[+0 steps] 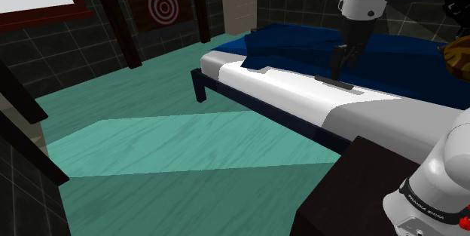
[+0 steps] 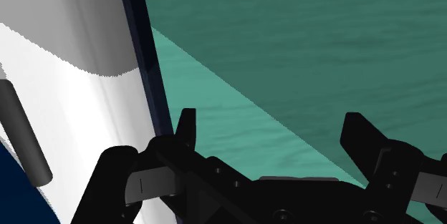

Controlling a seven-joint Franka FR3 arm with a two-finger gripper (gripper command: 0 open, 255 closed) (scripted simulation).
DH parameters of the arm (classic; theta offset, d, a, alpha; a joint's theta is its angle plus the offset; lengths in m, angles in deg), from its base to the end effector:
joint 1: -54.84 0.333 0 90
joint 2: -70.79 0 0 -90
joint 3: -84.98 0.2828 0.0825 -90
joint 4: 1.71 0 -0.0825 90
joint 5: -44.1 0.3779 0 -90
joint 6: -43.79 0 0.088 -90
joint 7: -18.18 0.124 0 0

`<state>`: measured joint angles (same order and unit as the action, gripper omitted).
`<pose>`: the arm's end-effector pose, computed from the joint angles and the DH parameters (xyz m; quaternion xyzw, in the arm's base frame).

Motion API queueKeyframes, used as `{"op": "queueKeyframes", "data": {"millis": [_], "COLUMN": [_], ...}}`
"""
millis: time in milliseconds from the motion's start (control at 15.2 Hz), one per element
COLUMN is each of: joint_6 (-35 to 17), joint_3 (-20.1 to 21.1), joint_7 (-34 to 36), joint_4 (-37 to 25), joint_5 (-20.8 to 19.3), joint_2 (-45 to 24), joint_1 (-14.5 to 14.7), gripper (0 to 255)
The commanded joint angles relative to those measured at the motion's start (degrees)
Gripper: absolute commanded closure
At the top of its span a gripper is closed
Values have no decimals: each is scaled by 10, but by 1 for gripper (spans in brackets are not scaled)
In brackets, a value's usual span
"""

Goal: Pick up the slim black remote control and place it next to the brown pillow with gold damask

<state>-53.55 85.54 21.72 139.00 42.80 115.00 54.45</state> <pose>0.3366 -0.0013 0.5098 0.9994 -0.0294 0.0078 0.0144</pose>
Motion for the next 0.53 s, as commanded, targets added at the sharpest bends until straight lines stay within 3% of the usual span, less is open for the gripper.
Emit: {"op": "queueKeyframes", "data": {"millis": [0,462], "joint_6": [0,-74], "joint_3": [0,-89], "joint_7": [0,-98], "joint_4": [0,10], "joint_5": [0,-42], "joint_2": [0,-63], "joint_1": [0,-31], "gripper": [0,0]}}
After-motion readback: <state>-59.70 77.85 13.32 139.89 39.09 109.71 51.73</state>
